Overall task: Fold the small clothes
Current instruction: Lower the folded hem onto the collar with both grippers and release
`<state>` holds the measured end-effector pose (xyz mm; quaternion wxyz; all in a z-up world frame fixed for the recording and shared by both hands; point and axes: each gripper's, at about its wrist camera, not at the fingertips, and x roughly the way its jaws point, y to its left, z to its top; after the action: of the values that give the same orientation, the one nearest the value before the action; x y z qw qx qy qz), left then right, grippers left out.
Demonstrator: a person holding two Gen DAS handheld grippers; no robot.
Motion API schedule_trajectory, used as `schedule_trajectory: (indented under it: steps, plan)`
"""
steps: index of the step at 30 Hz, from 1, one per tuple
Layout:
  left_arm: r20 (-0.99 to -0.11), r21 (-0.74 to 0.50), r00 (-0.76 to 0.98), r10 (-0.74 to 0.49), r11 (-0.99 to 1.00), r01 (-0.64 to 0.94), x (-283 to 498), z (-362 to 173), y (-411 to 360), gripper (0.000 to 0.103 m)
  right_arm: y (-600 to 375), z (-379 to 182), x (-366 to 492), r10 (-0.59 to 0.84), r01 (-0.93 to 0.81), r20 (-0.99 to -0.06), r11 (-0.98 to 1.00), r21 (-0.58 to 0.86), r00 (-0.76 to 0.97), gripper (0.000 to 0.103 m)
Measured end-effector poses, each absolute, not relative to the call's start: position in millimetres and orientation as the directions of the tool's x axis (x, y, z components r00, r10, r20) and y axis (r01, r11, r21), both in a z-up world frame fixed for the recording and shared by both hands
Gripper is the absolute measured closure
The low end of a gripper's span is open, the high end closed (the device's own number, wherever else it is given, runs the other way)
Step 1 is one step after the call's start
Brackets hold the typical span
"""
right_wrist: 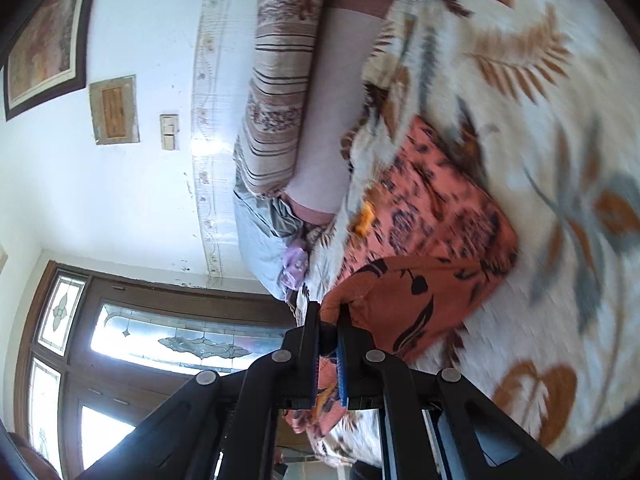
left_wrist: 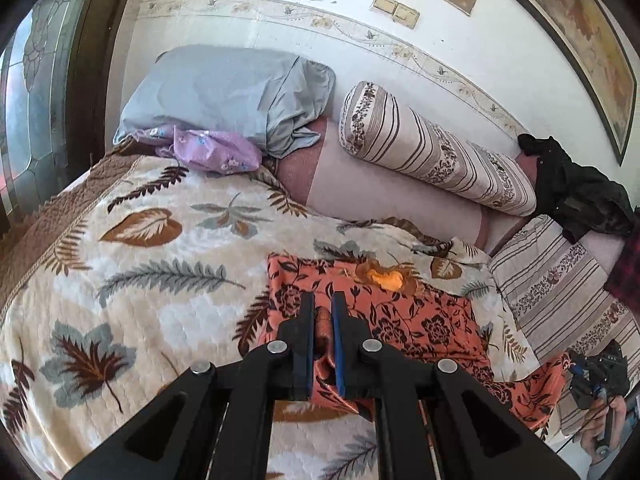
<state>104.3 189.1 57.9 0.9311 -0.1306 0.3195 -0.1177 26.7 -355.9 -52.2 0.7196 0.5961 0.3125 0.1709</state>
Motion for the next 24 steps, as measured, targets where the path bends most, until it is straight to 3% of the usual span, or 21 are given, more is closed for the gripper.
schedule_trajectory:
  steps: [8, 11, 12, 13, 14, 16, 18, 20, 21, 24]
  plan:
    - [-0.552, -0.272, 0.801, -0.233, 0.958, 0.091, 221.3, 48.1, 181.6, 0.095, -371.2, -30.3, 173.6, 0.567, 0.098, -0.273, 0.320, 0.942, 0.777, 0.095]
    - [-0.611, -0.279, 0.760, -0.221, 0.959, 0.054, 274.2, 6.0, 175.5, 0.090, -375.5, -61.0, 225.5, 0.489, 0.168, -0.365, 0.400, 0.901, 0.792, 0.092]
    - [-0.680, -0.256, 0.710, -0.183, 0.967, 0.004, 297.6, -19.5, 172.1, 0.073, -375.1, -76.1, 241.4, 0.473, 0.193, -0.415, 0.449, 0.872, 0.777, 0.088]
    - [-0.749, -0.232, 0.643, -0.161, 0.972, -0.026, 315.9, -43.4, 169.8, 0.061, -375.5, -100.7, 257.1, 0.484, 0.247, -0.472, 0.457, 0.854, 0.737, 0.076]
    - [-0.815, -0.209, 0.559, -0.151, 0.977, -0.041, 331.6, -68.2, 168.3, 0.048, -373.8, -134.4, 267.5, 0.513, 0.350, -0.540, 0.424, 0.835, 0.668, 0.073]
    - [-0.882, -0.169, 0.459, -0.110, 0.982, -0.088, 340.2, -98.1, 172.3, 0.048, -367.4, -164.1, 264.8, 0.520, 0.430, -0.625, 0.456, 0.779, 0.582, 0.073]
    - [-0.870, -0.186, 0.480, -0.113, 0.977, -0.108, 326.6, -94.5, 185.2, 0.048, -365.4, -157.0, 245.2, 0.484, 0.391, -0.633, 0.512, 0.765, 0.604, 0.071]
    - [-0.822, -0.209, 0.559, -0.114, 0.972, -0.109, 300.3, -74.5, 199.4, 0.046, -371.8, -141.1, 217.3, 0.476, 0.342, -0.595, 0.517, 0.785, 0.647, 0.042]
    - [-0.792, -0.228, 0.597, -0.128, 0.969, -0.096, 280.1, -62.6, 205.9, 0.040, -376.2, -132.8, 203.9, 0.455, 0.331, -0.587, 0.525, 0.784, 0.669, 0.018]
    - [-0.755, -0.296, 0.623, -0.207, 0.954, -0.041, 225.6, -55.0, 212.3, 0.029, -374.5, -119.8, 170.2, 0.464, 0.300, -0.609, 0.579, 0.758, 0.643, 0.016]
